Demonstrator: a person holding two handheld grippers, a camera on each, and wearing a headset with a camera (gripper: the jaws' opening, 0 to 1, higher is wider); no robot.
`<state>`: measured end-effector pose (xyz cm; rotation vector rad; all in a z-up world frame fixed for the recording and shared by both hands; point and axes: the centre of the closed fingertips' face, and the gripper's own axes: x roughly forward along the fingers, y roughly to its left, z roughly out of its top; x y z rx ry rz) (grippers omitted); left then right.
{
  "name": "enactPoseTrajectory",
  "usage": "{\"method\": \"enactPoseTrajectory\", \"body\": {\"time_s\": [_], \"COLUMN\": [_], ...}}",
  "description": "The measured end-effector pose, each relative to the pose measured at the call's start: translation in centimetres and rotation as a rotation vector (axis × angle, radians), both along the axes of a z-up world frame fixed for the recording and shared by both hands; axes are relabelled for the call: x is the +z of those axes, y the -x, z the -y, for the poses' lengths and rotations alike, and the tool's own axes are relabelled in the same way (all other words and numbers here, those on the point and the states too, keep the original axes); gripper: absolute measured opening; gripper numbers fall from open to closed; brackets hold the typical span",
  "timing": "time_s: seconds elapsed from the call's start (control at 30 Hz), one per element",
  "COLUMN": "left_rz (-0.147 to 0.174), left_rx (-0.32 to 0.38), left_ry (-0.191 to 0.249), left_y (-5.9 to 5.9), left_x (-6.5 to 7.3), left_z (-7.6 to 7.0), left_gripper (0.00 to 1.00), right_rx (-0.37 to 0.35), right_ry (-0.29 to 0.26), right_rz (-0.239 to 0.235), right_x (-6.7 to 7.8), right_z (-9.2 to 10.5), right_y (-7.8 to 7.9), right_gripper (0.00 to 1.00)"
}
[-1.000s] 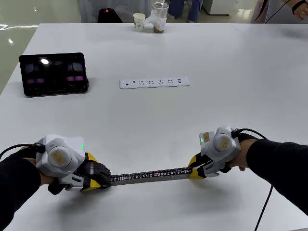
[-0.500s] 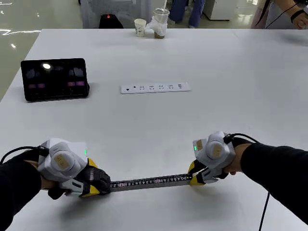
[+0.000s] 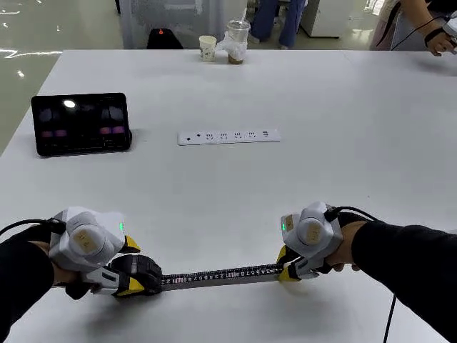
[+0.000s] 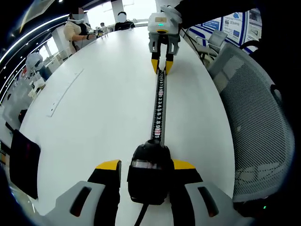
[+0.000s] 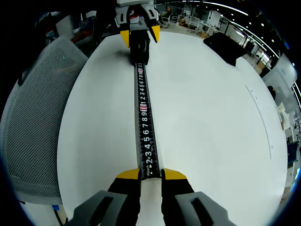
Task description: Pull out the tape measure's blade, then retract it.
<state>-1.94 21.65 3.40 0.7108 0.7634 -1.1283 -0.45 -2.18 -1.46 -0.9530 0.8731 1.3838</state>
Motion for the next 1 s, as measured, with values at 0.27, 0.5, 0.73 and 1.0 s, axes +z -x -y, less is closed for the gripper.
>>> {"method": "enactPoseTrajectory", "body": {"time_s": [0.27,0.5,0.73,1.0], "left_rz": [0.016,-0.019,0.000,0.004], "left_rx": [0.059,0.190,0.327,0.469], "left_ry": [0.027,0.117,0.195,0.241], "left_y": [-0.8,-0.3,0.4,1.4], "left_x": [1.1,2.2,2.8,2.7], "left_z": [-0.5,-0.7,-2.2,-5.1], "left_gripper": [0.49,0.66,0.72,0.77], "right_rx": [-0.009,-0.123,-0.258,-0.401], "right_ry": [-0.023,-0.103,-0.164,-0.233], "right_rz": [0.015,0.049,0.068,0.097], "right_x": [1.0,3.2,4.4,6.2], "right_z": [-0.2,-0.1,2.1,4.9], "right_y": [0.2,-0.4,-0.1,0.2], "right_gripper": [0.21,0.29,0.34,0.40]}}
